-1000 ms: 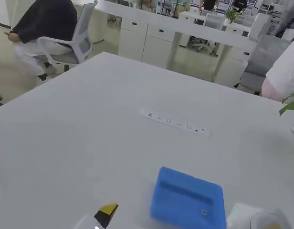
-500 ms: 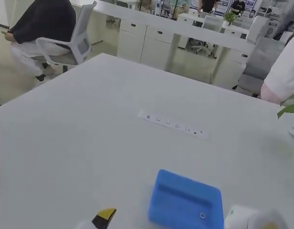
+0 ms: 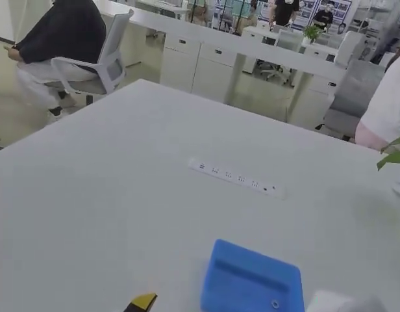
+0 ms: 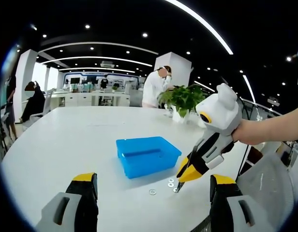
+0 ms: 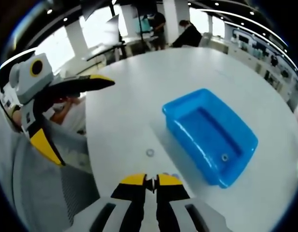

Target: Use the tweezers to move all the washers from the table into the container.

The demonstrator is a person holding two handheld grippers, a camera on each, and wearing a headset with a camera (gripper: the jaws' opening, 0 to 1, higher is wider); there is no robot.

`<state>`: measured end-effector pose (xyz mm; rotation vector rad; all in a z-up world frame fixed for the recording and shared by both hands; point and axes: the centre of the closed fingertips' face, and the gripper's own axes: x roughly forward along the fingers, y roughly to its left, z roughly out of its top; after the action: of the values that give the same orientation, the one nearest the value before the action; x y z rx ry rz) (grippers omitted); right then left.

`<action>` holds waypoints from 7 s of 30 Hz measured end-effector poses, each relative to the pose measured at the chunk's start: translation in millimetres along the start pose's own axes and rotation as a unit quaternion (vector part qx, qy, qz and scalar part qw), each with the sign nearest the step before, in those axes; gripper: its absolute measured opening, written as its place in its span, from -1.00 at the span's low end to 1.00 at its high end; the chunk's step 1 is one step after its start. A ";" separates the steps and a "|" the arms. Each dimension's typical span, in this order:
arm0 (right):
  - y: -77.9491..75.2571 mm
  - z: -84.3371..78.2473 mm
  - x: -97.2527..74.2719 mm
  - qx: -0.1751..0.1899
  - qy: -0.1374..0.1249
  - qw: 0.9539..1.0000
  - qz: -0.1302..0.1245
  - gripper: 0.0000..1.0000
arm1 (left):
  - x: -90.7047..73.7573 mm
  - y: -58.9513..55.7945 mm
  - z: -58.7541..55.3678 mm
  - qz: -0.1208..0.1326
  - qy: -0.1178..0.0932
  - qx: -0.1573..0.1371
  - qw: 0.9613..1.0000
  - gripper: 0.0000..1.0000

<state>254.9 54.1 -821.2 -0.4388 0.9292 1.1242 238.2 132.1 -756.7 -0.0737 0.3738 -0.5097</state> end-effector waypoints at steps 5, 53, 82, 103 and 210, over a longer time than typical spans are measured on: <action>0.9 -1.9 1.4 -0.001 0.000 1.000 0.001 -0.91 | 0.0 -0.7 -0.8 -0.001 0.003 0.002 1.000 0.98; -47.2 116.4 -65.6 0.119 -0.216 0.965 -0.085 -0.93 | 1.6 -22.0 -0.3 -0.051 -0.001 0.012 0.999 0.98; -126.0 88.0 -44.5 0.150 -0.149 0.969 -0.130 -0.93 | 1.8 -25.4 -4.0 -0.059 0.007 0.013 0.998 0.98; -132.8 54.7 9.1 0.150 -0.041 0.982 -0.109 -0.93 | 5.0 -26.0 -6.5 -0.064 0.016 0.019 0.998 0.98; -31.0 9.1 3.8 0.037 -0.008 0.998 -0.044 -0.91 | 8.7 -34.3 -30.0 -0.084 0.075 0.039 0.993 0.98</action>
<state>287.1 50.3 -823.5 -0.4053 0.9256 1.0080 218.3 98.7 -782.0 0.0084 0.4963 -0.6974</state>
